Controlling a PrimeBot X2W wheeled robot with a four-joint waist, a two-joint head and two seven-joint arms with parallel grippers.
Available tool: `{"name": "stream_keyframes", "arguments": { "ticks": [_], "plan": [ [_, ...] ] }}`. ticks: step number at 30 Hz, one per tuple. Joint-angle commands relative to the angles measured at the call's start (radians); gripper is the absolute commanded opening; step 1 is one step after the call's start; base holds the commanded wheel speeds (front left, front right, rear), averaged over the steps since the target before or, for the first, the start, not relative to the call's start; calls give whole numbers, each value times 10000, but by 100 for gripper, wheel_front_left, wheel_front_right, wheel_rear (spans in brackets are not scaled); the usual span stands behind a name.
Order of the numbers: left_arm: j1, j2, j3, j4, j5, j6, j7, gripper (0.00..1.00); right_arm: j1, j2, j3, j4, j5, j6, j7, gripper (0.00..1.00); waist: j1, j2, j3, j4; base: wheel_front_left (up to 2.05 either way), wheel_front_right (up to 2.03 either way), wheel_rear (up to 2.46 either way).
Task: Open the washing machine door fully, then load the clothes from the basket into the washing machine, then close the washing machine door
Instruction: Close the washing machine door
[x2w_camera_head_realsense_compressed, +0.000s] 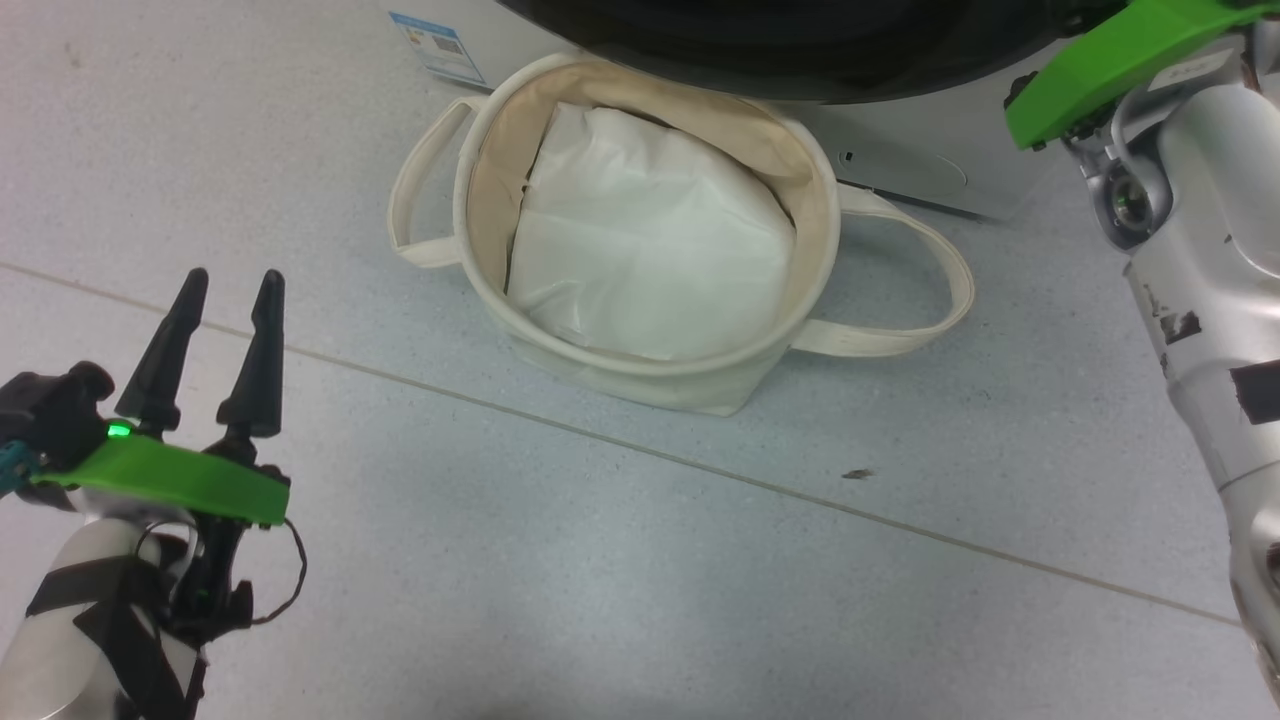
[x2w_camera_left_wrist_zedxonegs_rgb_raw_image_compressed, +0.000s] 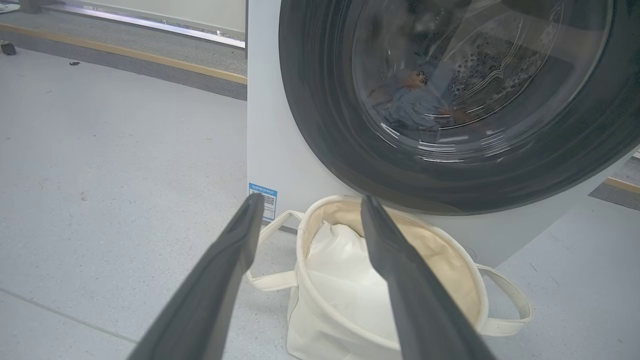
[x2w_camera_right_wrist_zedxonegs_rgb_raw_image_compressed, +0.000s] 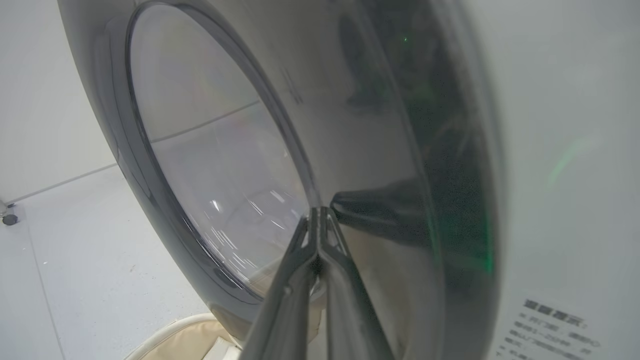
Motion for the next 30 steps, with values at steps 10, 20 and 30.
{"name": "stream_keyframes", "arguments": {
  "ticks": [10,20,30],
  "plan": [
    [-309,462,402,-280,-147,-57,-120,100,-999,94,-1311,246,-613,-9,-49,0,-1,0,252,127,0,0,0],
    [-222,489,518,-351,-78,-57,-120,100,-564,543,-1491,-127,-869,-9,-49,100,-1,0,60,-280,0,0,0],
    [177,590,612,-110,-74,-57,-120,100,1717,1070,-766,-1364,193,-9,-49,100,-1,0,-1255,-1254,0,0,0]
  ]
}}
